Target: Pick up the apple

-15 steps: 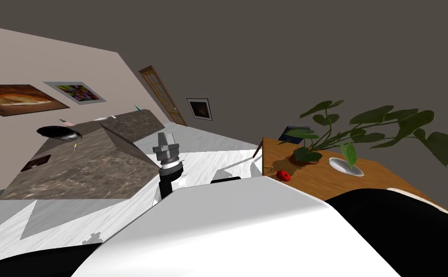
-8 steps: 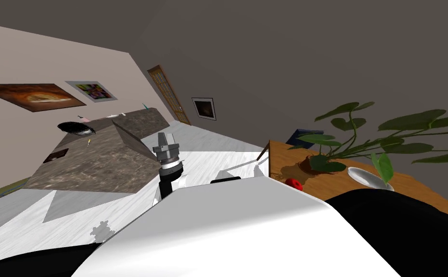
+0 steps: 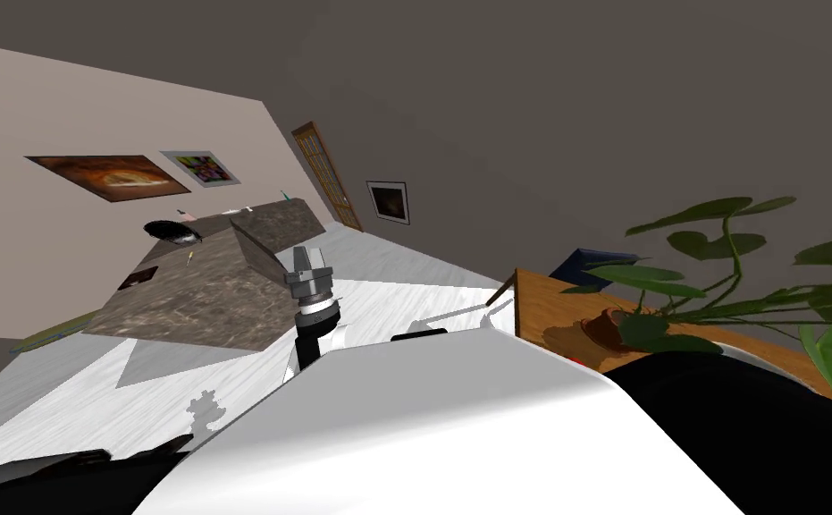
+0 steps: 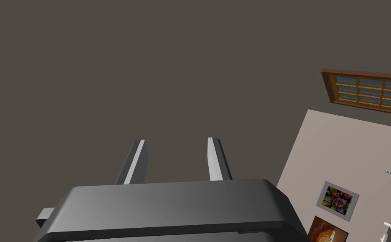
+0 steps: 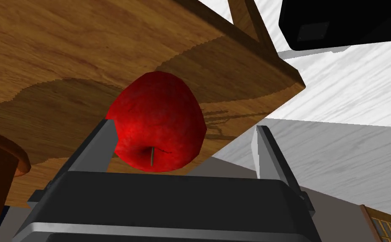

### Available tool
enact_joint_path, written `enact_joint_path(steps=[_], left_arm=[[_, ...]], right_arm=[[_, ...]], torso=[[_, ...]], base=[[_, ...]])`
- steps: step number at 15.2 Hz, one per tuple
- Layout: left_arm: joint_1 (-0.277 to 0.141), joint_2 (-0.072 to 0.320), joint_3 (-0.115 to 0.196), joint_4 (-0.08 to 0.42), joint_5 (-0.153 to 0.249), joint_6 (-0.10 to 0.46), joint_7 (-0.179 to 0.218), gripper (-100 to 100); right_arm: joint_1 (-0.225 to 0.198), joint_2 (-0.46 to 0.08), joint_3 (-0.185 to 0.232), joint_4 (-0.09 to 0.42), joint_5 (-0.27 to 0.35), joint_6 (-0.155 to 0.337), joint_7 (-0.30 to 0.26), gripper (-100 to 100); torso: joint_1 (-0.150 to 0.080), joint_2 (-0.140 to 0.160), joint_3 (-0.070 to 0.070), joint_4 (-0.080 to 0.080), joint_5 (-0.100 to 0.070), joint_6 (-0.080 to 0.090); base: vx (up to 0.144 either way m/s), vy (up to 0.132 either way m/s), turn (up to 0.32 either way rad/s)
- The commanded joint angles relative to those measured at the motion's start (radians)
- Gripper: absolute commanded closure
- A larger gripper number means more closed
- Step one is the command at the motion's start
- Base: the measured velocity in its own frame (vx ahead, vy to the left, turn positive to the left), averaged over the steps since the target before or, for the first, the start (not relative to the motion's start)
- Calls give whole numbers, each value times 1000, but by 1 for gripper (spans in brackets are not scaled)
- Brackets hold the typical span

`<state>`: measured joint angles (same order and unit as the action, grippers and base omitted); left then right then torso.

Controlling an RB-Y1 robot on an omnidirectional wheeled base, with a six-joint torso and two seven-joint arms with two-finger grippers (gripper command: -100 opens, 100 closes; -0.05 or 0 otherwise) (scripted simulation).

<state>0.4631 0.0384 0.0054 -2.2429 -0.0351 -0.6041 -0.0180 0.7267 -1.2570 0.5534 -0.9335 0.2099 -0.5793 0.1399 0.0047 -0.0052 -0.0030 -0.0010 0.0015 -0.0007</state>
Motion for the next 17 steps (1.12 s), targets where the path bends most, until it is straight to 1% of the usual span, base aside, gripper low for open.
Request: enact_joint_path(steps=[1,3,4,5,7,8,9,10,11,15,16,17], left_arm=[[0,0,0,0,0,0,0,0],[0,0,0,0,0,0,0,0],[0,0,0,0,0,0,0,0],[0,0,0,0,0,0,0,0],[0,0,0,0,0,0,0,0],[0,0,0,0,0,0,0,0],[0,0,0,0,0,0,0,0],[0,0,0,0,0,0,0,0],[0,0,0,0,0,0,0,0],[0,0,0,0,0,0,0,0],[0,0,0,0,0,0,0,0],[0,0,0,0,0,0,0,0]], right_arm=[[-1,-30,19,39,11,3,7,-100],[0,-53,33,68,19,4,15,-100],[-3,-36,25,58,15,-2,11,-100],[-18,-3,29,77,25,11,19,-100],[-24,14,30,83,29,18,23,-100],[-31,32,31,89,34,25,26,-100],[-34,40,31,92,36,29,28,-100],[-30,25,32,86,33,23,22,-100],[-30,27,31,87,33,24,24,100],[-30,27,31,88,33,24,24,100],[-18,-3,29,77,25,11,19,100],[-11,-21,28,70,21,4,16,100]], torso=[[0,0,0,0,0,0],[0,-1,-1,0,0,0],[0,-1,-1,0,0,0],[0,0,0,0,0,1],[-4,6,3,1,-1,1],[-5,7,4,2,-2,1],[-6,8,5,2,-2,1],[-7,9,5,2,-2,1],[-6,9,5,2,-2,1],[-3,9,5,2,-2,1],[-3,9,5,2,-2,1],[-2,9,5,2,-1,2]], base=[[122,50,142],[117,36,157],[72,15,59],[21,-19,57],[-11,-46,69],[-13,-65,46],[-13,-65,46],[-8,-38,18],[-2,-14,3],[0,-3,0],[3,28,-74],[0,67,-111]])
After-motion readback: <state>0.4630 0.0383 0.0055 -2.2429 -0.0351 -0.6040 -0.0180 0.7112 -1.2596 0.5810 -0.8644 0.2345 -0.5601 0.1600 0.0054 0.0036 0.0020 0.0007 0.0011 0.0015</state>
